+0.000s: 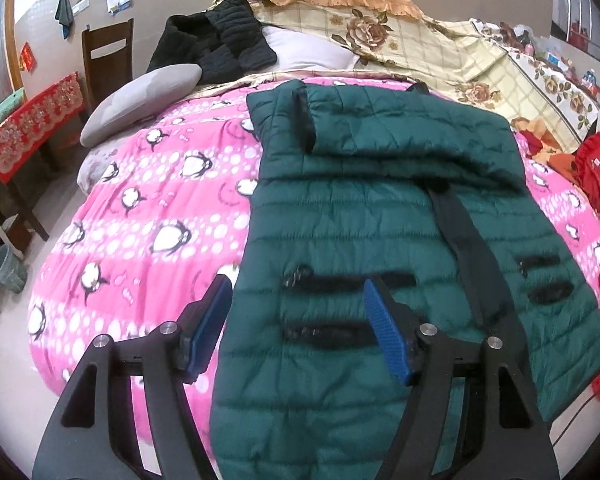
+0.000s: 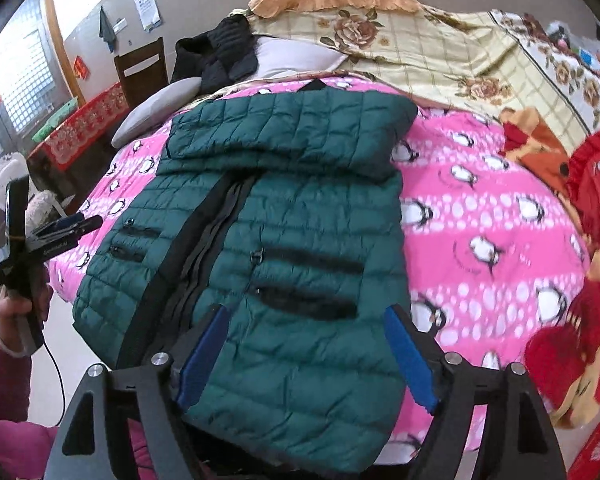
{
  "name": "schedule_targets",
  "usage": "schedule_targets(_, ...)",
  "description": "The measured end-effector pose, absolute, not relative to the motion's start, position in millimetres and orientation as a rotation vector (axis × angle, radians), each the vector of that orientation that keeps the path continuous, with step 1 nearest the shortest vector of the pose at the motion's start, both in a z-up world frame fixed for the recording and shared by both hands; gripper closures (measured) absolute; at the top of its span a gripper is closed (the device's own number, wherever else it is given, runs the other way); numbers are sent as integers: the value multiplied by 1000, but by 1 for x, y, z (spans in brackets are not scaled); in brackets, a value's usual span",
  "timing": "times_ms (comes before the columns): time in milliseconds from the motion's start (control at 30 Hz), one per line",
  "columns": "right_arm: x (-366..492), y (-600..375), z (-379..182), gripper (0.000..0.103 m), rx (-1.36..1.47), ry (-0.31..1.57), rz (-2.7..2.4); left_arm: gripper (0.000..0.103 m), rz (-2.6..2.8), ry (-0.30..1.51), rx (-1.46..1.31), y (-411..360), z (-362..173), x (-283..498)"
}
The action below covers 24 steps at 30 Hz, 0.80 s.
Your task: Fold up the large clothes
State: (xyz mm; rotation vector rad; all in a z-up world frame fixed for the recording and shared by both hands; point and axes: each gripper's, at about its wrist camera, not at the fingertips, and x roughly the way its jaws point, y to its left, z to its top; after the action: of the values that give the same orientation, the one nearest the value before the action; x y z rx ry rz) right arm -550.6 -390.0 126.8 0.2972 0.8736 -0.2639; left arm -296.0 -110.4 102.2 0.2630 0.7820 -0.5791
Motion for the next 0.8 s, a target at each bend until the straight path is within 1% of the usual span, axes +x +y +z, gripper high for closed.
schedule_targets(233, -570, -389, 111, 23, 307, 895, -282, 34, -577, 815, 289, -102, 86, -314)
schedule_targets(333, -577, -391, 105, 21, 314, 902, -287, 34, -578, 837, 279, -97, 80, -318)
schedule_targets(567, -589, -390, 86, 21, 320, 943, -303, 34, -574, 886, 258, -77, 67, -324)
schedule_targets(800, -597, -388, 77, 20, 322, 956, -308, 34, -598, 1031, 106, -39, 52, -320)
